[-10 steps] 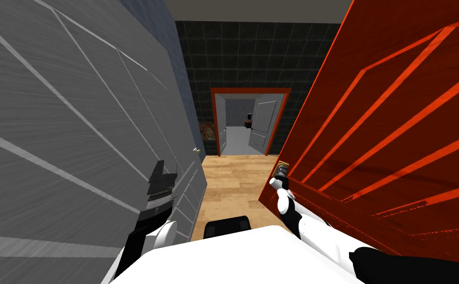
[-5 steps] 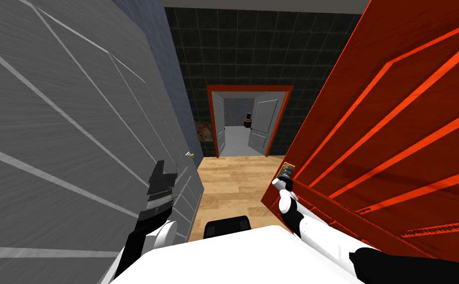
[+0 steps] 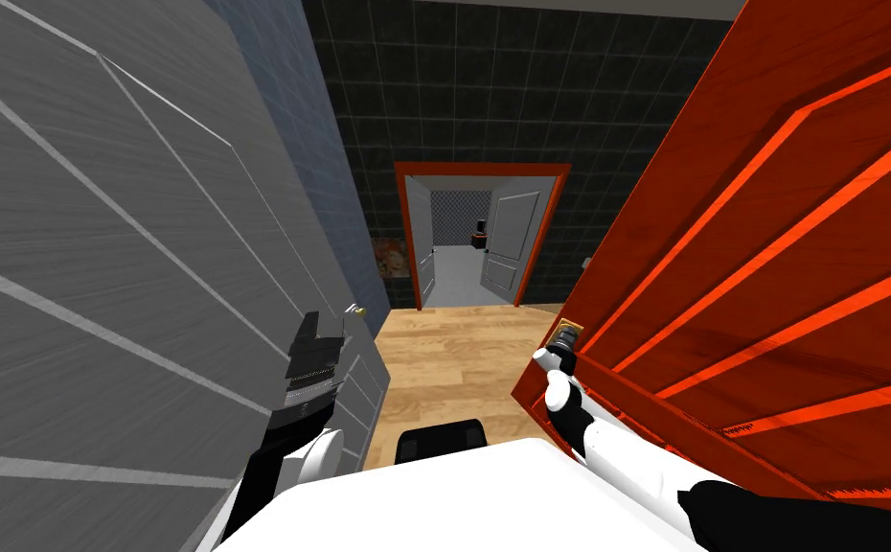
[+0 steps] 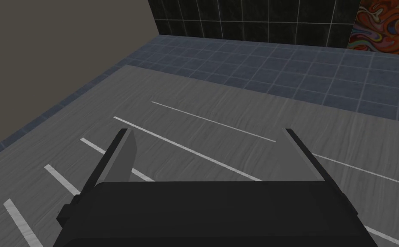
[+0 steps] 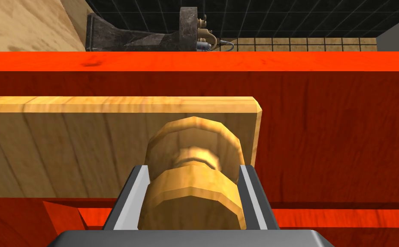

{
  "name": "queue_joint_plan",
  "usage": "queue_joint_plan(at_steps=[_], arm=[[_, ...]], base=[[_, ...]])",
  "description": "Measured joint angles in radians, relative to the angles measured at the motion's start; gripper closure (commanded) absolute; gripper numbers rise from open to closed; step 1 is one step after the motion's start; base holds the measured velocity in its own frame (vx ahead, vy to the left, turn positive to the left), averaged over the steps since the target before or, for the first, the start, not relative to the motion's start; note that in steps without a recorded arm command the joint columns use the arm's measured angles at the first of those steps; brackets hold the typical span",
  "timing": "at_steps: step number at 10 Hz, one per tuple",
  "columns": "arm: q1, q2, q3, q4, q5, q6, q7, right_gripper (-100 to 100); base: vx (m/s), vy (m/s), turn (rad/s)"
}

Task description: Push the door open

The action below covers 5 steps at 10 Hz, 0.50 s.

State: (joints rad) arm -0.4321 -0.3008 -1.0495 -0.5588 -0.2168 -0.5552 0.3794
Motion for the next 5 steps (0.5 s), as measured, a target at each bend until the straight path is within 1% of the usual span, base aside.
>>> queue_joint_plan(at_steps=[1, 2, 3, 4, 5], arm=[[0.000, -0.002, -0.002, -0.003, -0.001, 0.001, 0.001, 100], [0.008, 0.011, -0.018, -0.027, -0.004, 0.009, 0.010, 100], [0.011, 0.016, -0.033, -0.034, -0.007, 0.015, 0.021, 100], [0.007, 0.003, -0.037, -0.015, -0.008, 0.006, 0.020, 100], [0.010, 0.010, -0.056, -0.033, -0.011, 0.009, 0.030, 100]], base=[[0.115, -0.051, -0.007], [0.163, -0.087, -0.020], [0.105, -0.058, -0.011], [0.143, -0.081, -0.009], [0.199, -0.151, -0.016]])
